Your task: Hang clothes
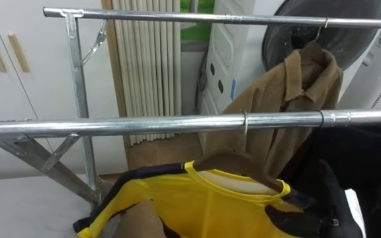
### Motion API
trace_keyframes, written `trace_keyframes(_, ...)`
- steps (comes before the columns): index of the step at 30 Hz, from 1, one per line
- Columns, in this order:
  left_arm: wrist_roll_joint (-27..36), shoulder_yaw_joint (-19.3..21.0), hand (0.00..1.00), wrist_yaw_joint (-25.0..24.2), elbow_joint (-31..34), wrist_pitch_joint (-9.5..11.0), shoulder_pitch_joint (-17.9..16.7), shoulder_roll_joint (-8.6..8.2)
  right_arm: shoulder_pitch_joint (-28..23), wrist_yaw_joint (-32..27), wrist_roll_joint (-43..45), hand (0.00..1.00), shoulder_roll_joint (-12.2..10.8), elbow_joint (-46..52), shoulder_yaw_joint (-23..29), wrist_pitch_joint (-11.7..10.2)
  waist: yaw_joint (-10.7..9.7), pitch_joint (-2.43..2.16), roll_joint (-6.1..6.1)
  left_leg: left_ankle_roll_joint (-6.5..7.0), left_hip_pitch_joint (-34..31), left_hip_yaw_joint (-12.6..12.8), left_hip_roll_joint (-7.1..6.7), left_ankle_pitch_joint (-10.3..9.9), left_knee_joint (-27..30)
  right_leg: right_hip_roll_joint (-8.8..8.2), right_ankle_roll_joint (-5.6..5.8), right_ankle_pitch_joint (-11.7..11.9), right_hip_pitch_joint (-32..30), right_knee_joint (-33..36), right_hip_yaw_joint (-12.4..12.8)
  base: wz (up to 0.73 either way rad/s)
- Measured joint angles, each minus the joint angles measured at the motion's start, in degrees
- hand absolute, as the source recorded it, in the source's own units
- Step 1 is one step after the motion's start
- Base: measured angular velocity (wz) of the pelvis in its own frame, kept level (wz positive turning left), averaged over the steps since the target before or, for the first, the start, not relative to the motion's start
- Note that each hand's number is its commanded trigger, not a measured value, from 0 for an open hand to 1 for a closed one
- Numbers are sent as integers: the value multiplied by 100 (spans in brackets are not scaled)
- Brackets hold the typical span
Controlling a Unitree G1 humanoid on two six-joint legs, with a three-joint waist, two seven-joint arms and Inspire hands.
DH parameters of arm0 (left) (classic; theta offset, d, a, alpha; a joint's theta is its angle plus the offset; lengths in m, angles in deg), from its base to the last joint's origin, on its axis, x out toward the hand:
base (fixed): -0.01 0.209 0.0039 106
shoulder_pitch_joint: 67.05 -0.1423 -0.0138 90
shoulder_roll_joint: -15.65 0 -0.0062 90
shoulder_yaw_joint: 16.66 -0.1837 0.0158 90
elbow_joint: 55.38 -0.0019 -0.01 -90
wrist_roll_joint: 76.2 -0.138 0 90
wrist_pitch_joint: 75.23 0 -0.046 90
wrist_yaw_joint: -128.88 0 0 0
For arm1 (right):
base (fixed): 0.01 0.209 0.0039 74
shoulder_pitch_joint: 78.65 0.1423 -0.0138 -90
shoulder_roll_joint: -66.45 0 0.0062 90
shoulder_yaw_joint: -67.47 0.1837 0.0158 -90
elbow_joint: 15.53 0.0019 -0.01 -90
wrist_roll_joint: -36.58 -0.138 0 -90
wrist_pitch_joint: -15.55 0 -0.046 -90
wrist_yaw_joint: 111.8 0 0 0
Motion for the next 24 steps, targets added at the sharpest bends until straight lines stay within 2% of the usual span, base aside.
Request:
trace_keyframes(10, 136, -54, 0, 12, 24, 25, 33, 0, 2, 18, 18, 0, -4, -923, -22, -39, 23, 2, 7, 0, -11, 5, 1, 0, -17, 0, 1, 0, -8, -15, -1, -1)
trace_keyframes(15, 74, 18, 0, -64, 24, 20, -9, -2, -6, 210, -23, 0, -26, -1412, -11, -44, 33, -4, 26, 0, 1, -19, -1, 0, -17, 0, 2, -1, 9, -23, -8, 0)
trace_keyframes(21, 123, 42, 0, -130, -64, 21, -19, -2, -6, 474, -149, 0, -73, -2674, -4, -94, 39, -5, 35, 0, 43, -78, -8, 0, -15, -6, 12, -8, 121, -113, -32, 8)
trace_keyframes(24, 120, 66, 0, -140, -167, 30, -11, -1, -10, 595, -230, 0, -202, -3412, -6, -107, 56, -4, 31, 0, 31, -123, -10, 0, -12, -11, 15, -12, 131, -108, -49, 1)
